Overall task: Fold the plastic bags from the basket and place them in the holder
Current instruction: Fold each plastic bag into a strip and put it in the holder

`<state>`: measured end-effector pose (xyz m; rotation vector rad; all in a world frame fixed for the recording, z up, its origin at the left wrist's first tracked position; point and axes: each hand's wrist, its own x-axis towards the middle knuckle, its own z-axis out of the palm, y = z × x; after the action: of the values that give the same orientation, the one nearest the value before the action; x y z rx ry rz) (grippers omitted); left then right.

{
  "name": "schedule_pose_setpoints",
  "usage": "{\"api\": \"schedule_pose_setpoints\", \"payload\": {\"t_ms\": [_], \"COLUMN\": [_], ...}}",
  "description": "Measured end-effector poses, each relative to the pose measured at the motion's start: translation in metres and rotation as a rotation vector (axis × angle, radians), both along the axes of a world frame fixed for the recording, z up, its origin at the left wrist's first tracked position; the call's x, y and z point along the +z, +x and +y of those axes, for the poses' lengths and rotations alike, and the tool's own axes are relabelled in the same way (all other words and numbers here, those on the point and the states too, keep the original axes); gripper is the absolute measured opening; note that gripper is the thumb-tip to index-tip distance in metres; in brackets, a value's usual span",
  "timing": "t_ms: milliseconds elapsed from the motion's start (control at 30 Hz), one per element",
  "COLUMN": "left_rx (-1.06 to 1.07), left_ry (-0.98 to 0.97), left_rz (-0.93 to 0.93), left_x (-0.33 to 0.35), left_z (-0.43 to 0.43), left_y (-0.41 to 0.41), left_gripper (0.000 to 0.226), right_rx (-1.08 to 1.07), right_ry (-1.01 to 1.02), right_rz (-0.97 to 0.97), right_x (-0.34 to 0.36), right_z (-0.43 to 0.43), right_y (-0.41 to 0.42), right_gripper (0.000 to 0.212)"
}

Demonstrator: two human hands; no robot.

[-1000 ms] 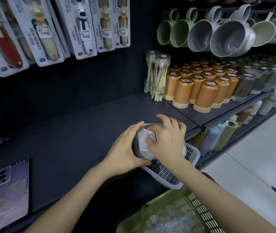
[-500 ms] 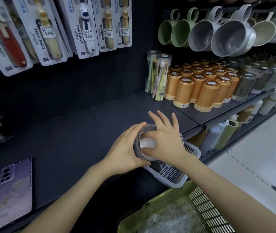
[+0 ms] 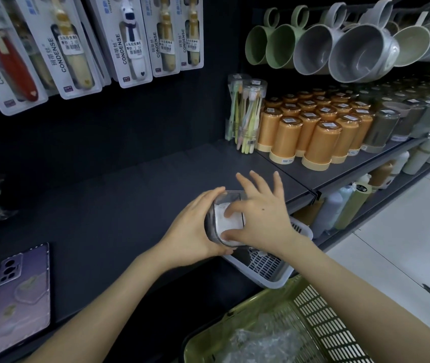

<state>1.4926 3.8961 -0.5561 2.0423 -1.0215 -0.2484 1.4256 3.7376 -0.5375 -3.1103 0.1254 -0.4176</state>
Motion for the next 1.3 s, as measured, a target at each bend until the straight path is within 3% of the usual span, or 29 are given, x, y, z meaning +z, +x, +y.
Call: {"api": "schedule_pose_setpoints", "payload": {"t_ms": [133,233,433,600,700,800,900,967,1067,1167,1300], "left_rx": [0.039,0.057,0.112,0.177,0.18,0.188,0.277,0.316,0.214,0.162,0.154], "left_ry": [-0.045,-0.068,-0.107,-0.169,-0.178,-0.162,-0.027,0.161,0.409,0.596,0.701], "left_rz": [0.054,0.091,0.209,0.344,0.412,0.44,0.274,0.034,-0.245,-0.406,-0.527], "left_x": [-0.002,-0.001,-0.002,-0.007,-0.009,-0.007,-0.009,-0.018,-0.039,-0.058,-0.061], "left_z": [0.001,0.0,-0.009,-0.027,-0.036,-0.039,-0.03,-0.014,0.015,0.042,0.046], "left_y": [0.006,0.011,0.036,0.062,0.073,0.076,0.06,0.036,-0.003,-0.019,-0.023], "left_gripper": [0.11,0.109,0.109,0.105,0.105,0.11,0.112,0.098,0.075,0.074,0.059], "right_rx": [-0.031,-0.045,-0.129,-0.253,-0.337,-0.441,-0.583,-0.625,-0.683,-0.748,-0.811], "right_ry": [-0.034,0.064,0.377,0.607,0.645,0.705,0.863,0.903,0.967,1.005,0.969], "right_rz": [0.089,0.105,-0.23,-0.336,-0.272,-0.062,0.265,0.468,0.69,0.767,0.75], "right_x": [0.007,0.016,0.016,-0.043,-0.097,-0.148,-0.197,-0.228,-0.264,-0.295,-0.328], "right_z": [0.006,0.0,-0.03,-0.046,-0.042,-0.034,-0.028,-0.024,-0.013,-0.002,0.007], "right_y": [0.011,0.01,-0.025,-0.079,-0.109,-0.128,-0.141,-0.147,-0.152,-0.159,-0.158], "right_gripper": [0.042,0.046,0.055,0.018,0.01,0.012,0.022,0.034,0.054,0.064,0.074]}}
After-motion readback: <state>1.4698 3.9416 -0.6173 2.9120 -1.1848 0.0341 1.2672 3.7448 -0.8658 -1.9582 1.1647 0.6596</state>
